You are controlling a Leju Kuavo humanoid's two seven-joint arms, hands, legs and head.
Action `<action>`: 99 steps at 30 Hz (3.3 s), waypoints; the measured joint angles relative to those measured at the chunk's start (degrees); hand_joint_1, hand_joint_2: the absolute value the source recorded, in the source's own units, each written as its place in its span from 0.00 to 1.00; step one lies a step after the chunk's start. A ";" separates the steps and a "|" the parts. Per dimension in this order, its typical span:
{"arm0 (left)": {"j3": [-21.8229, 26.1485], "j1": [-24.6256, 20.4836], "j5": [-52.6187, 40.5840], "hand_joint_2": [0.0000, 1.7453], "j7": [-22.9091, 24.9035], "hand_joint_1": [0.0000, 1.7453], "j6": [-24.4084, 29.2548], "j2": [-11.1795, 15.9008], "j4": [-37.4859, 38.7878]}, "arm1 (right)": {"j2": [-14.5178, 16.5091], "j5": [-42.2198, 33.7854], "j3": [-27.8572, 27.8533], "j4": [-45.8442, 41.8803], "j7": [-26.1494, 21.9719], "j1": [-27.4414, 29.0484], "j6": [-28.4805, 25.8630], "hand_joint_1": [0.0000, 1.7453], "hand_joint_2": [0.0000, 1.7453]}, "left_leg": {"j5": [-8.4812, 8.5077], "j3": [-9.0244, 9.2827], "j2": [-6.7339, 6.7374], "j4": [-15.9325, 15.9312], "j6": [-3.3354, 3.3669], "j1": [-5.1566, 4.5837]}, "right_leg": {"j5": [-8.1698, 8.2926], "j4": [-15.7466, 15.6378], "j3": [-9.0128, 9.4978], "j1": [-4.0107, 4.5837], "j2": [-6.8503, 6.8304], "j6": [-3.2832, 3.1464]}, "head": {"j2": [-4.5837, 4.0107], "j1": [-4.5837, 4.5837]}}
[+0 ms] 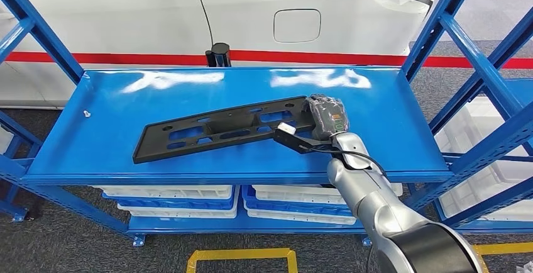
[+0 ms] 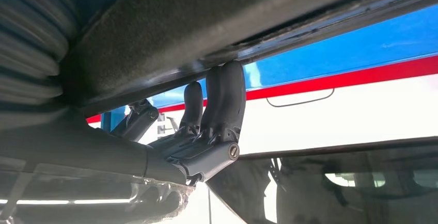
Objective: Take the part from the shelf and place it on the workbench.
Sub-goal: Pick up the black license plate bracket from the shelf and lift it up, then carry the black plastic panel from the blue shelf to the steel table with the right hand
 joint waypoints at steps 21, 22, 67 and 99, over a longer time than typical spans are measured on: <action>0.66 0.57 1.68 1.00 -0.50 0.00 0.60 0.02 0.00 | 3.47 -31.07 -12.25 -6.91 -24.43 5.57 11.58 1.00 1.00 | 0.00 -0.11 -0.06 0.00 0.00 0.01 | -0.01 0.01 -0.09 -0.03 -0.01 0.00 | 0.00 -0.01; 0.76 0.73 1.79 1.00 -0.51 0.00 0.60 0.02 0.00 | 3.69 -33.04 -12.93 -8.52 -24.89 6.30 12.92 1.00 1.00 | 0.00 -0.13 -0.05 -0.01 0.00 0.01 | -0.01 0.02 -0.10 -0.03 -0.01 0.00 | 0.00 0.00; 2.55 2.13 3.04 1.00 -1.68 0.00 -0.19 0.13 0.00 | 1.08 -57.38 -14.63 -60.47 -21.44 30.96 14.67 1.00 1.00 | -0.13 -0.20 -0.02 -0.01 -0.05 -0.03 | -0.03 0.00 -0.21 -0.08 0.01 0.01 | 0.00 -0.01; 4.37 2.19 4.96 1.00 -2.31 0.00 -1.51 -0.02 -0.02 | 0.32 -57.12 -13.68 -69.10 -23.99 37.69 11.41 1.00 1.00 | -0.36 -2.87 0.08 2.58 -1.37 1.23 | -2.82 0.70 2.67 -1.81 0.33 0.62 | 0.00 -0.03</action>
